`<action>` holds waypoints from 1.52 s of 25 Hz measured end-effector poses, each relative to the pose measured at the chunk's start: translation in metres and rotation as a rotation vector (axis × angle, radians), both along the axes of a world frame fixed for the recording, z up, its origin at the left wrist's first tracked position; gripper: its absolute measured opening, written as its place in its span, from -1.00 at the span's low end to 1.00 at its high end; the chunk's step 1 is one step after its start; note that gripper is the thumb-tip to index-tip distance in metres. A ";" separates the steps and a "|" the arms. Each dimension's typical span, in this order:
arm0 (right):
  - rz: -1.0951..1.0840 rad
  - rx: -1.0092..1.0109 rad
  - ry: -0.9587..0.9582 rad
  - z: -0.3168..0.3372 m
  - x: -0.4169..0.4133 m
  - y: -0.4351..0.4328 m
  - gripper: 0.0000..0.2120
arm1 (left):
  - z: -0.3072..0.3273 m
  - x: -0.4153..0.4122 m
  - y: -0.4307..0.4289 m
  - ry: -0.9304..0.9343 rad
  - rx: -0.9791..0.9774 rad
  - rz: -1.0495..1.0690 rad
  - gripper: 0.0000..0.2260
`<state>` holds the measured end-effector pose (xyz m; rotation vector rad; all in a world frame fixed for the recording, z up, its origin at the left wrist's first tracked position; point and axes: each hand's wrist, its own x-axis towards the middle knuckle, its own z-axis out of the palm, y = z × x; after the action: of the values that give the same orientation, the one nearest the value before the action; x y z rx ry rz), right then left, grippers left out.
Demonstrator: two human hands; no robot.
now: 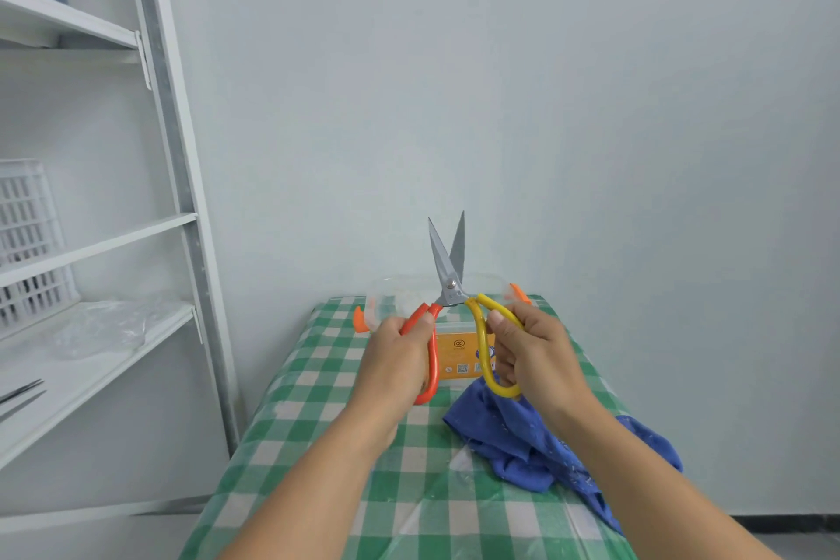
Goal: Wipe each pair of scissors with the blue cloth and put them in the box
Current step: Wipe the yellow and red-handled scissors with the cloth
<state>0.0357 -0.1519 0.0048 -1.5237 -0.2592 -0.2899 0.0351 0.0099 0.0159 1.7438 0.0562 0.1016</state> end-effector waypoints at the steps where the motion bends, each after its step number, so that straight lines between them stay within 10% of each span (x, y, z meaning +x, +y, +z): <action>1: -0.016 -0.004 -0.008 0.000 0.000 0.003 -0.79 | 0.001 -0.003 -0.003 -0.002 -0.030 0.006 -0.72; 27: -0.062 -0.051 0.104 0.014 -0.003 0.026 -0.65 | 0.003 -0.015 -0.003 -0.140 0.130 -0.011 -0.10; 38: -0.124 0.065 0.174 0.023 0.008 0.033 -0.67 | 0.007 -0.003 -0.004 -0.314 0.368 0.055 -0.30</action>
<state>0.0438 -0.1193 0.0283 -1.4929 -0.0172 -0.2593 0.0322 0.0059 0.0224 2.0723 -0.1536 0.4474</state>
